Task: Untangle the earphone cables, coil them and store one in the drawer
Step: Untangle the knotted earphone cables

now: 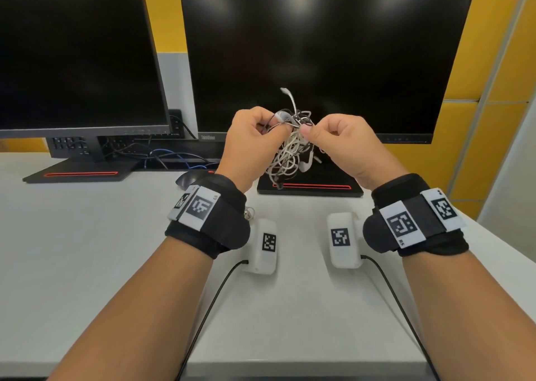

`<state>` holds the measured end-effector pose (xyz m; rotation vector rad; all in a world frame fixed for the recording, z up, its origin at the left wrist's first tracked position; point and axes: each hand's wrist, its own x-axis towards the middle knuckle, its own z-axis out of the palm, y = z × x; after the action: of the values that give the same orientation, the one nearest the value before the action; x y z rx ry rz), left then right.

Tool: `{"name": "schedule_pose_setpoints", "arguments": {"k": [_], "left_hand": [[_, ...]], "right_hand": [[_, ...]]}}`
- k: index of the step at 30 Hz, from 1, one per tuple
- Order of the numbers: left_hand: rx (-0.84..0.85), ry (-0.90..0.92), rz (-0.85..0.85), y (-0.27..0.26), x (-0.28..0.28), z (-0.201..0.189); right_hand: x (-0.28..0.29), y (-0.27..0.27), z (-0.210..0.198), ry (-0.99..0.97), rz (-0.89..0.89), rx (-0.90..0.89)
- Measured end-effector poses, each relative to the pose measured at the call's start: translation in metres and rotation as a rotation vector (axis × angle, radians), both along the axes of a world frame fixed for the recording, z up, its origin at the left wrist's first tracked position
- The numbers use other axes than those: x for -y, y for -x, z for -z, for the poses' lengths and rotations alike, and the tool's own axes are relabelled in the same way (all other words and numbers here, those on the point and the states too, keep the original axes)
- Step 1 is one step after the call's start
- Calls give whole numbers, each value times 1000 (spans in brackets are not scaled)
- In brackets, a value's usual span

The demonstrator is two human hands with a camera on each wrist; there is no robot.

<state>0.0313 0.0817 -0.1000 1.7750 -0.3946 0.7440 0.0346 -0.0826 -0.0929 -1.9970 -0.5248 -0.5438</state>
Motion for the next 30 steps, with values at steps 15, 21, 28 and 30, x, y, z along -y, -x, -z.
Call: {"name": "schedule_pose_setpoints", "arguments": {"k": [15,21,28,30], "left_hand": [[-45,188,311,7,0,-1],[-115,39,309,10,0,-3],[-252,10,186,9,4,-5],[-223,-60,212,9,4,-4]], "right_hand": [[3,4,-2,-168,42,60],[2,7,-3,-286,78,47],[3,4,-2,-353,-22,3],[2,4,-2,-336,-55,-14]]}}
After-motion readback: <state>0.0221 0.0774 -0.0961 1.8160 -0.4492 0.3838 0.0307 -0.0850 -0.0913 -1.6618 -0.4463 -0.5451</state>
